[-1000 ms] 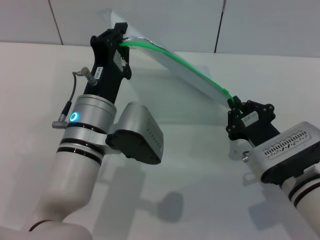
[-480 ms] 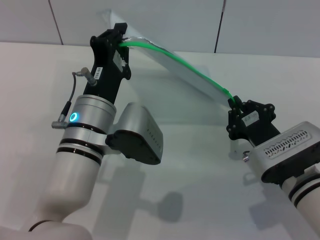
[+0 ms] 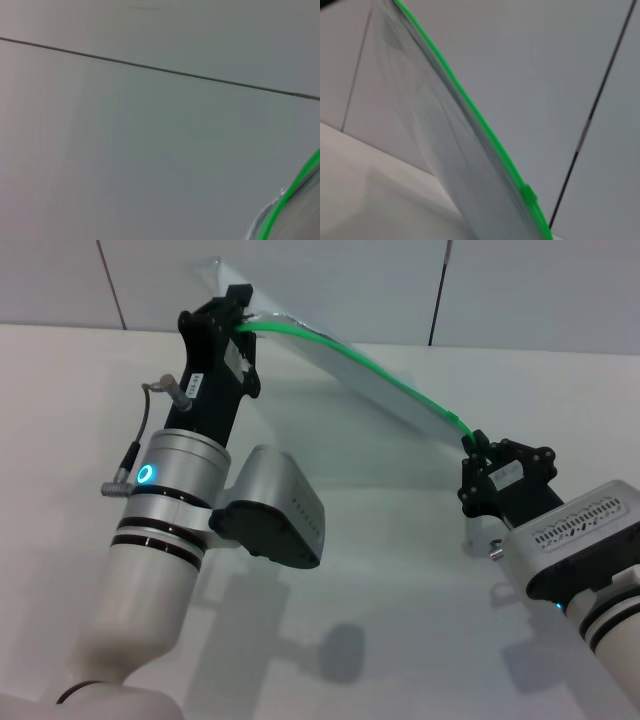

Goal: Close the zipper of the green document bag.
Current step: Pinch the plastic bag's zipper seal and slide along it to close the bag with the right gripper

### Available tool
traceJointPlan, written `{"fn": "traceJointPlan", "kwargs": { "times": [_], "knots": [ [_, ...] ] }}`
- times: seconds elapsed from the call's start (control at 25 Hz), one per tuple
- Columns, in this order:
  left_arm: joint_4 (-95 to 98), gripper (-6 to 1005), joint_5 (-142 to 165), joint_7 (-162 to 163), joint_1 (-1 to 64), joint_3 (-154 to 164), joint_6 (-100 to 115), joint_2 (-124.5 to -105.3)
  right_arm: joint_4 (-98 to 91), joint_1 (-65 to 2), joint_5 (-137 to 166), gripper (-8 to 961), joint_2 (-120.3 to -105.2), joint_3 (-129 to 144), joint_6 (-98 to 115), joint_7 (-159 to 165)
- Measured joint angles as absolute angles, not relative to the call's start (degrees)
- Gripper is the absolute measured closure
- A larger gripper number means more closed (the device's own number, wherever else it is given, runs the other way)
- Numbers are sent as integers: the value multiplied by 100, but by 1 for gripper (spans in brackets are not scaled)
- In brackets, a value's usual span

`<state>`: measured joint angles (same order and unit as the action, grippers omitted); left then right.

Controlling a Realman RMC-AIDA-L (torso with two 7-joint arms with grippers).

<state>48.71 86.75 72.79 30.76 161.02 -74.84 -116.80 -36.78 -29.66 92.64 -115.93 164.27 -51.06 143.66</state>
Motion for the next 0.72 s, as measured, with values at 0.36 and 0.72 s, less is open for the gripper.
{"fn": "traceJointPlan", "kwargs": {
  "times": [0.36, 0.72],
  "knots": [
    [4869, 947, 8707, 7347, 3109, 16149, -7701, -11680, -3691, -3022, 9119, 811, -11592, 16433, -5073, 14309],
    [4875, 834, 8719, 7490, 3128, 16162, -7665, -11680, -3700, -2988, 9120, 690, -11602, 16422, -5115, 14304]
  ]
}}
